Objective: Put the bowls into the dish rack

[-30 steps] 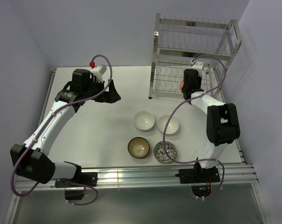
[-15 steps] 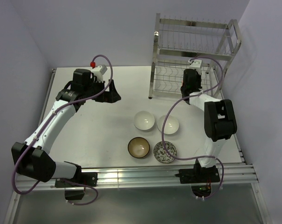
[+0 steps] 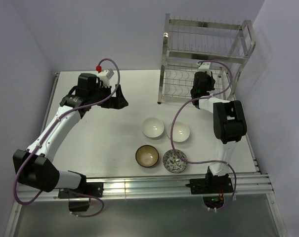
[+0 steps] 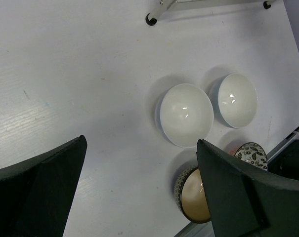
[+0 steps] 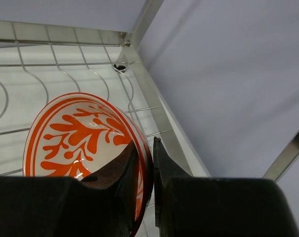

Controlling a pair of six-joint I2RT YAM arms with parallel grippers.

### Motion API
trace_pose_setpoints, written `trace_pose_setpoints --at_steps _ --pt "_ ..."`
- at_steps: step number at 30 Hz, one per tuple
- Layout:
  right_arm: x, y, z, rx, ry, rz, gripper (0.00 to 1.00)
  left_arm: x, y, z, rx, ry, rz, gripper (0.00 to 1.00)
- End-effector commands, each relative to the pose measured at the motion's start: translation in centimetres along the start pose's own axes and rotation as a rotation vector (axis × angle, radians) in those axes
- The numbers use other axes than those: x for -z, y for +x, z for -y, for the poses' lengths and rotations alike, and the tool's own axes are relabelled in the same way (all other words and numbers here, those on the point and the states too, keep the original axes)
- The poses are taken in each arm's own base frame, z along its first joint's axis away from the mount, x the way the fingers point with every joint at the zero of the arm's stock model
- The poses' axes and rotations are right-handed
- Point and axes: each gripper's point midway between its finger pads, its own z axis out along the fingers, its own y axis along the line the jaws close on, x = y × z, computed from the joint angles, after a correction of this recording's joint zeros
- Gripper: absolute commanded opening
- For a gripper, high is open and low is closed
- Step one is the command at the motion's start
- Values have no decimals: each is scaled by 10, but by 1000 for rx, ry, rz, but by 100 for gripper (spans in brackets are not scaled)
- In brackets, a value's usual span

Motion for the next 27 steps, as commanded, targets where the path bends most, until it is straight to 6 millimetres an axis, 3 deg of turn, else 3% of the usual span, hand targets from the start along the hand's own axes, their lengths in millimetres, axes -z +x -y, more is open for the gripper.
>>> trace_pose_setpoints --at_steps 1,9,16,27 --pt "-14 -43 24 -55 108 94 0 -4 -3 -3 -28 5 17 99" --pt "-31 -47 29 -44 128 100 0 -10 6 -9 -33 6 -8 100" --pt "-41 -38 14 0 65 88 0 -15 7 -12 -28 13 -8 99" --pt "-57 -46 14 -9 84 108 0 -21 5 -16 -24 19 -19 100"
